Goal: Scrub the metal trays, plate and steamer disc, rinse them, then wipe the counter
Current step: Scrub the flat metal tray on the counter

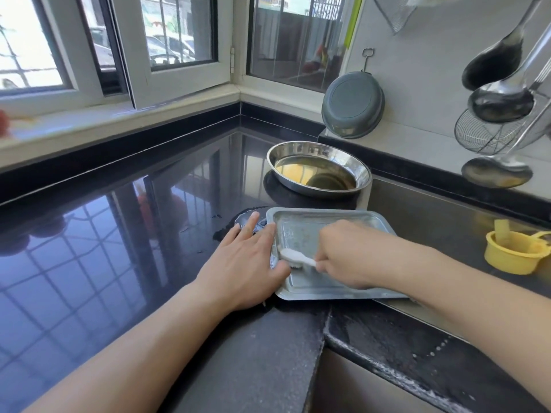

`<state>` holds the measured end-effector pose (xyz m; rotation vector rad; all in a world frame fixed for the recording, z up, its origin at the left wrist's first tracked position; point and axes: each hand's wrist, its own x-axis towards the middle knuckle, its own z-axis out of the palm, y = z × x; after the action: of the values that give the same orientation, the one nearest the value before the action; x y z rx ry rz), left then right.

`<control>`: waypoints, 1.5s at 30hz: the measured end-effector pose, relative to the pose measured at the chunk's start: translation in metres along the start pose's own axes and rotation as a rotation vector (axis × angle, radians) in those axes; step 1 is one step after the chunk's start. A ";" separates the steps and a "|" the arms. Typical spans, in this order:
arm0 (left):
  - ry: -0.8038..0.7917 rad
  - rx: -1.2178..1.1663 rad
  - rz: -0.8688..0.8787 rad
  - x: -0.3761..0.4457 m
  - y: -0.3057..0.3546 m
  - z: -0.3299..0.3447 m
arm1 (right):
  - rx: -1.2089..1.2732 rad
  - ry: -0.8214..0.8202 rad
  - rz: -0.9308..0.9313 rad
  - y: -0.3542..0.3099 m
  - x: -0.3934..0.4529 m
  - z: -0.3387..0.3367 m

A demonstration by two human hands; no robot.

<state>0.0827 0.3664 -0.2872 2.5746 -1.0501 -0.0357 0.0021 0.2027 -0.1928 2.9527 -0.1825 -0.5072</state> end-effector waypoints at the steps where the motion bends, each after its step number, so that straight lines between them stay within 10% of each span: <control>1: -0.002 0.002 0.003 0.000 0.000 0.000 | -0.008 0.025 0.018 -0.002 0.002 0.000; 7: -0.035 -0.011 -0.020 0.000 0.004 -0.008 | 0.109 0.263 0.132 -0.003 0.053 0.000; 19: 0.022 -0.019 -0.065 0.007 -0.004 -0.001 | -0.010 0.102 -0.277 0.030 -0.013 0.032; 45: 0.052 -0.175 -0.094 0.001 -0.014 -0.024 | 0.258 0.346 -0.375 0.013 0.016 0.038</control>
<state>0.0971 0.3829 -0.2690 2.4513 -0.8664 -0.0807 0.0024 0.1836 -0.2316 3.2777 0.3766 0.0021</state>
